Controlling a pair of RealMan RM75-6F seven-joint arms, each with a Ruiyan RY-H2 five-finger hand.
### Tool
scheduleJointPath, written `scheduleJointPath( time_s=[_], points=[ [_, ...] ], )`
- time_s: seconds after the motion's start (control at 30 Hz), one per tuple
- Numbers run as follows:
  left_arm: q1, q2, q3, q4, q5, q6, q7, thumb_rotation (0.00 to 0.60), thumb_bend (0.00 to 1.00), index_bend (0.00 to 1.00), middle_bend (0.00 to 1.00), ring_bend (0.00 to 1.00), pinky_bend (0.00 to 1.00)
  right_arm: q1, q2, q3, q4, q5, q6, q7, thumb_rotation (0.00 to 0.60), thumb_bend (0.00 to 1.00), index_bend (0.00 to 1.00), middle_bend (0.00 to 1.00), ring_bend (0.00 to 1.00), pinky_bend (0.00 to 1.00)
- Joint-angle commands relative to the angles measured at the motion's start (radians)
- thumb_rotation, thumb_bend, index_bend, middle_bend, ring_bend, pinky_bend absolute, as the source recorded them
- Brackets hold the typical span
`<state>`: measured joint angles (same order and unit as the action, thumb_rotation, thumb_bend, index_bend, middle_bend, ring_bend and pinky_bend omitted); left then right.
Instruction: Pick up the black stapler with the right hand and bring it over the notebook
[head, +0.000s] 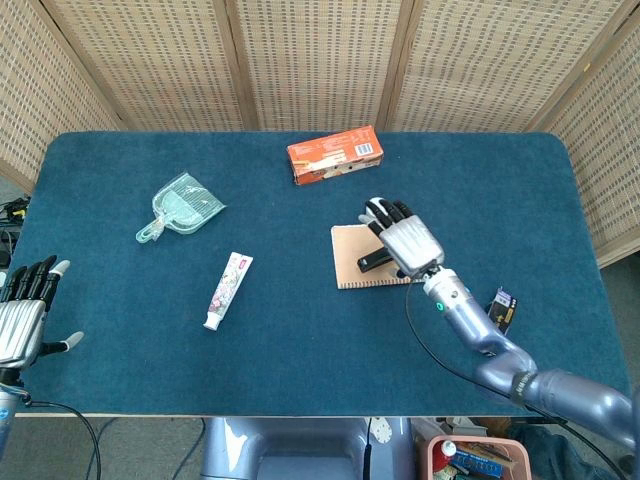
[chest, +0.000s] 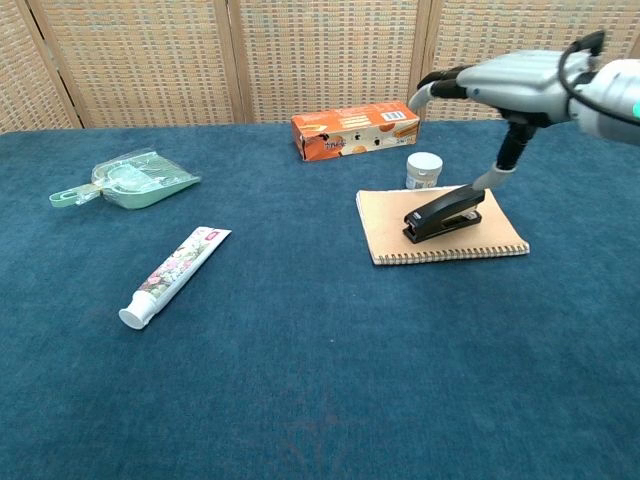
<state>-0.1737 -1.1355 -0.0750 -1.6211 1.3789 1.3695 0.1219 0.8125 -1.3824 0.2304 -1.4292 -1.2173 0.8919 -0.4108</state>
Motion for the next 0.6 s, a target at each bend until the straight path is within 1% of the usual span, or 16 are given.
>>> scheduleJointPath(
  time_s=[0.03, 0.13, 0.2, 0.3, 0.43, 0.6],
  points=[
    [0.002, -0.001, 0.001, 0.002, 0.005, 0.007, -0.001, 0.600, 0.00, 0.00, 0.00, 0.00, 0.00, -0.154, 0.130, -0.063, -0.128, -0.090, 0.195, 0.056, 0.600, 0.00, 0.00, 0.00, 0.00, 0.08],
    [0.003, -0.003, 0.005, 0.005, 0.012, 0.007, -0.011, 0.600, 0.00, 0.00, 0.00, 0.00, 0.00, -0.269, 0.166, -0.118, -0.136, -0.166, 0.344, 0.140, 0.600, 0.00, 0.00, 0.00, 0.00, 0.07],
    [0.002, -0.005, 0.008, 0.015, 0.020, 0.003, -0.029, 0.600, 0.00, 0.00, 0.00, 0.00, 0.00, -0.346, 0.178, -0.156, -0.135, -0.199, 0.428, 0.219, 0.600, 0.00, 0.00, 0.00, 0.00, 0.03],
    [0.002, -0.017, 0.015, 0.037, 0.045, 0.015, -0.038, 0.600, 0.00, 0.00, 0.00, 0.00, 0.00, -0.447, 0.168, -0.200, -0.090, -0.239, 0.551, 0.280, 0.600, 0.00, 0.00, 0.00, 0.00, 0.00],
    [0.007, -0.039, 0.019, 0.060, 0.087, 0.054, -0.035, 0.600, 0.00, 0.00, 0.00, 0.00, 0.00, -0.539, 0.132, -0.218, -0.015, -0.241, 0.656, 0.270, 0.600, 0.00, 0.00, 0.00, 0.00, 0.00],
    [0.010, -0.053, 0.025, 0.073, 0.104, 0.067, -0.033, 0.600, 0.00, 0.00, 0.00, 0.00, 0.00, -0.583, 0.109, -0.218, 0.039, -0.246, 0.691, 0.310, 0.600, 0.00, 0.00, 0.00, 0.00, 0.00]
  ],
)
